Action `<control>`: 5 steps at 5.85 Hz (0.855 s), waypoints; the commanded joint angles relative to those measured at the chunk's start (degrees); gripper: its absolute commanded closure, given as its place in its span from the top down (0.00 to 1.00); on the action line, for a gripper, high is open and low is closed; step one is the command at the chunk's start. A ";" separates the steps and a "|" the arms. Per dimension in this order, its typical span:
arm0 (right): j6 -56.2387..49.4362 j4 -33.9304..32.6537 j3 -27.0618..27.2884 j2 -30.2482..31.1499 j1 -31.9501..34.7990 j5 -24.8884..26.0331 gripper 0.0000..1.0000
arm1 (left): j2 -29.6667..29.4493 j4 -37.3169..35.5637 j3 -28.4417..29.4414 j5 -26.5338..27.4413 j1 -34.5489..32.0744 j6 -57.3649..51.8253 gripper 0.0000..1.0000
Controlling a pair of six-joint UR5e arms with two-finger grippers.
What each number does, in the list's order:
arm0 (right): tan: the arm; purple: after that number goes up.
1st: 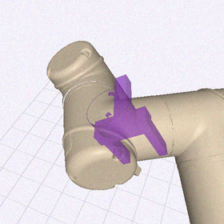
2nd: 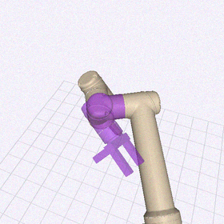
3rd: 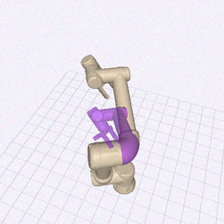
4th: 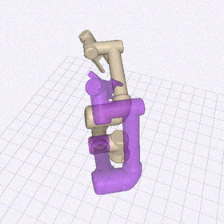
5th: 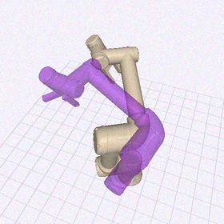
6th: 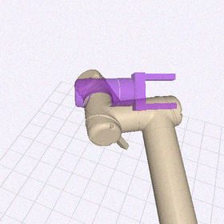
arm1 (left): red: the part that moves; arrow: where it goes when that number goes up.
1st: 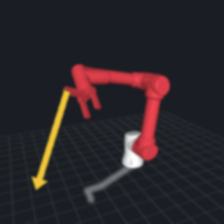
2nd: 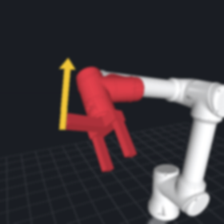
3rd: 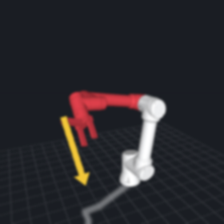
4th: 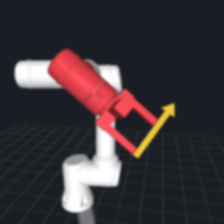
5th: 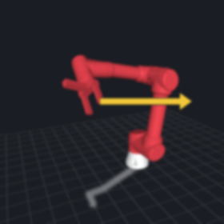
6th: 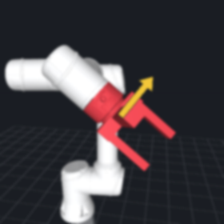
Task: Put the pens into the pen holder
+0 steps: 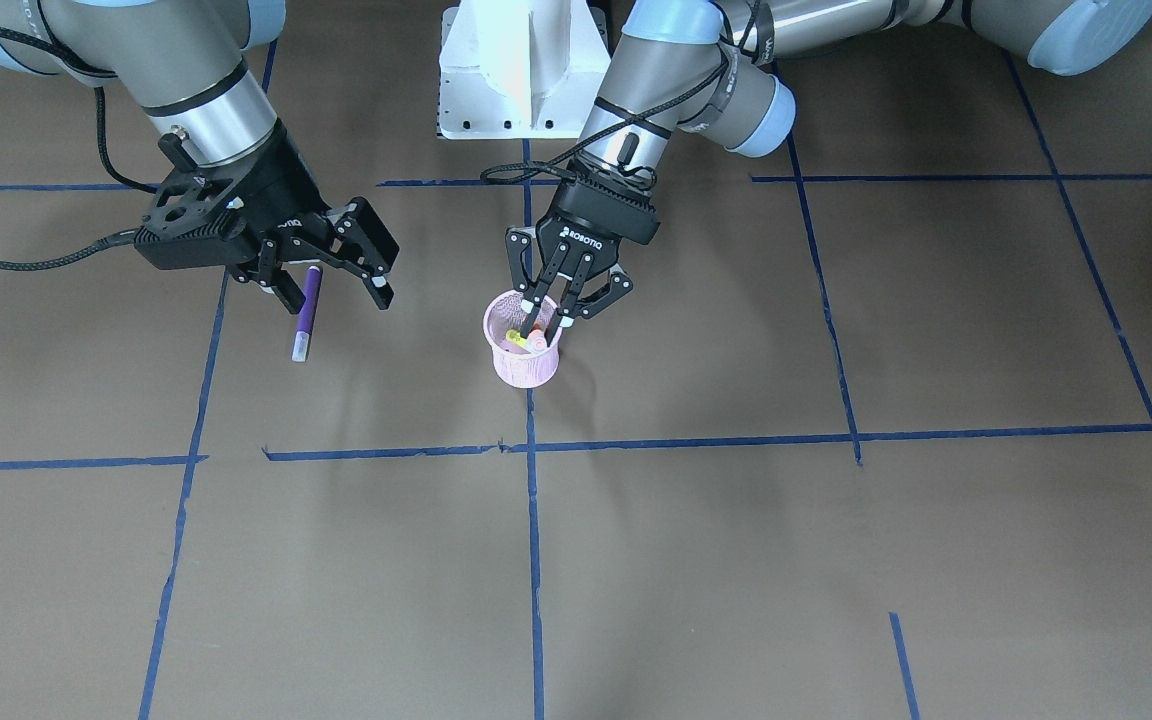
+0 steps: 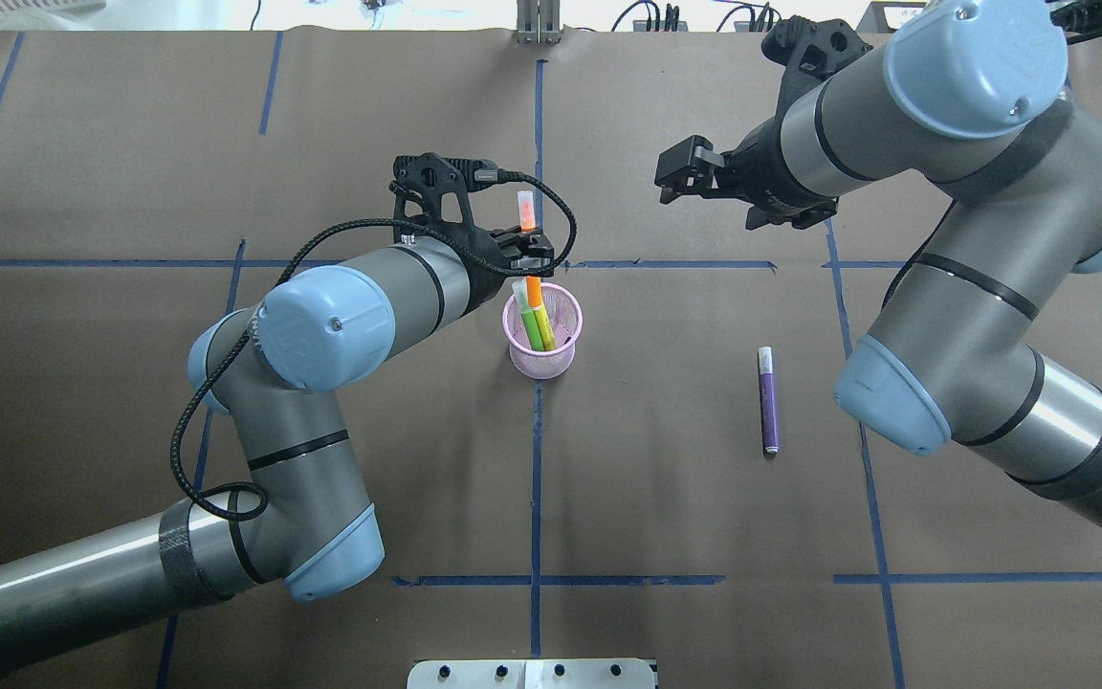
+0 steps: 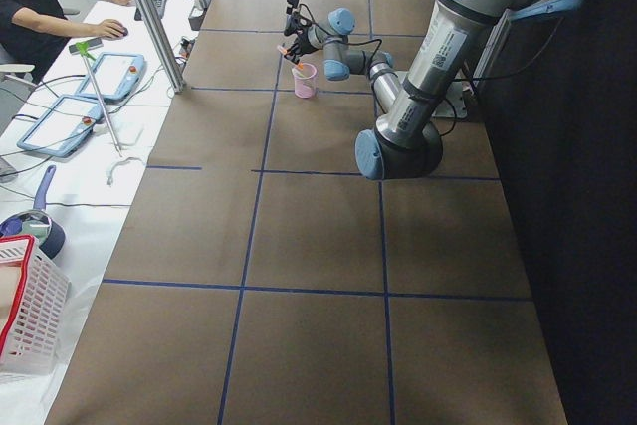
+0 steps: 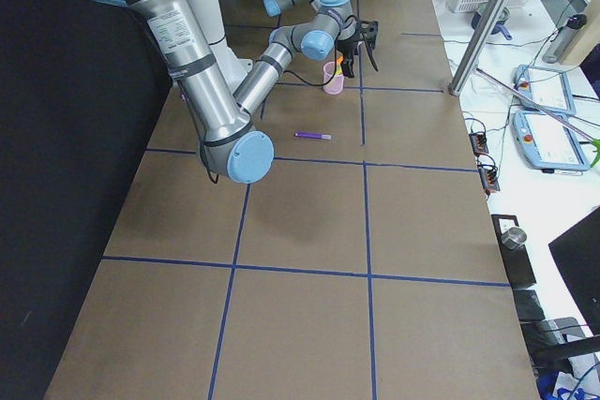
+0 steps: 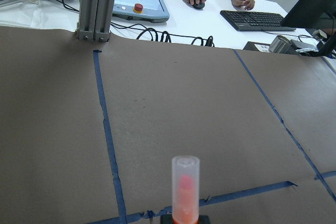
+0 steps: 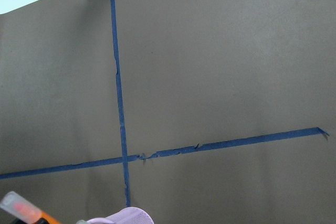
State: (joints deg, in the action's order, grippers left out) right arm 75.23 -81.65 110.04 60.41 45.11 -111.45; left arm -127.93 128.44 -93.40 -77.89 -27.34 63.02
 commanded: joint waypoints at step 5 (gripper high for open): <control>3.22 1.85 -0.09 1.73 -7.79 10.03 1.00 | 0.75 1.64 -1.70 -0.86 -2.18 -0.09 1.00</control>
State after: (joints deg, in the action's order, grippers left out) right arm 76.10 -79.80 109.99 62.14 41.37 -107.14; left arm -127.56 130.11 -94.91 -78.40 -28.50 63.01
